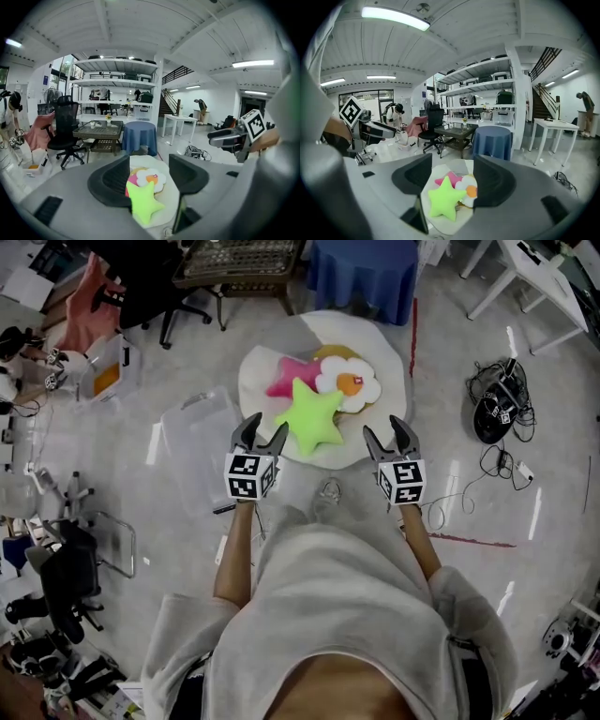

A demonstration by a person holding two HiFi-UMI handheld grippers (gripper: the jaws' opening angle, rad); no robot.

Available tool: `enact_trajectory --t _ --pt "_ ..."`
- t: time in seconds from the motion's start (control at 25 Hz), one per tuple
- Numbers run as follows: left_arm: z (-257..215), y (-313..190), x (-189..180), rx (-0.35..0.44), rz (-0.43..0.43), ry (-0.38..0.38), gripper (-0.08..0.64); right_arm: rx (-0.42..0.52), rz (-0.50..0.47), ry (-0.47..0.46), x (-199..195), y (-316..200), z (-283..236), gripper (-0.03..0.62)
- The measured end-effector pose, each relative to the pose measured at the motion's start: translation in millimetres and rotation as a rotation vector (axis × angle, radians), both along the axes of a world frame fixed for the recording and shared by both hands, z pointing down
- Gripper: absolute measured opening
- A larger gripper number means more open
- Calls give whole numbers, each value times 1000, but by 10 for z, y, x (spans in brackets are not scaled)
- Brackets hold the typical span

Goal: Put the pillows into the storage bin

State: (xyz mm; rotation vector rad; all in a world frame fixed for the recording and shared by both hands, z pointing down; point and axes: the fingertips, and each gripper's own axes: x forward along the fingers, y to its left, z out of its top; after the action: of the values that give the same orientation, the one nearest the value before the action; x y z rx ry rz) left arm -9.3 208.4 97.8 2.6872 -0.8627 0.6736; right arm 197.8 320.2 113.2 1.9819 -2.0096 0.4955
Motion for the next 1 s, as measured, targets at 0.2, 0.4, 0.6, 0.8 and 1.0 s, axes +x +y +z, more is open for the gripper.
enact_trajectory --t 0.2,0.4,0.6,0.8,1.0 --pt "177 -215 -14 -27 -19 -39 256 -20 -25 -14 34 -303 110 258" --pt "343 -442 51 -47 -4 -52 257 -63 -22 -21 55 -490 314 259" --pt "583 -797 124 -87 38 -54 258 -92 9 -17 77 -758 428 262" --pt "855 -1222 85 -119 88 -57 258 -136 64 -9 -7 -1056 568 267" --pt "1113 -1600 32 -159 131 -52 256 -180 121 -8 -99 -1321 749 281"
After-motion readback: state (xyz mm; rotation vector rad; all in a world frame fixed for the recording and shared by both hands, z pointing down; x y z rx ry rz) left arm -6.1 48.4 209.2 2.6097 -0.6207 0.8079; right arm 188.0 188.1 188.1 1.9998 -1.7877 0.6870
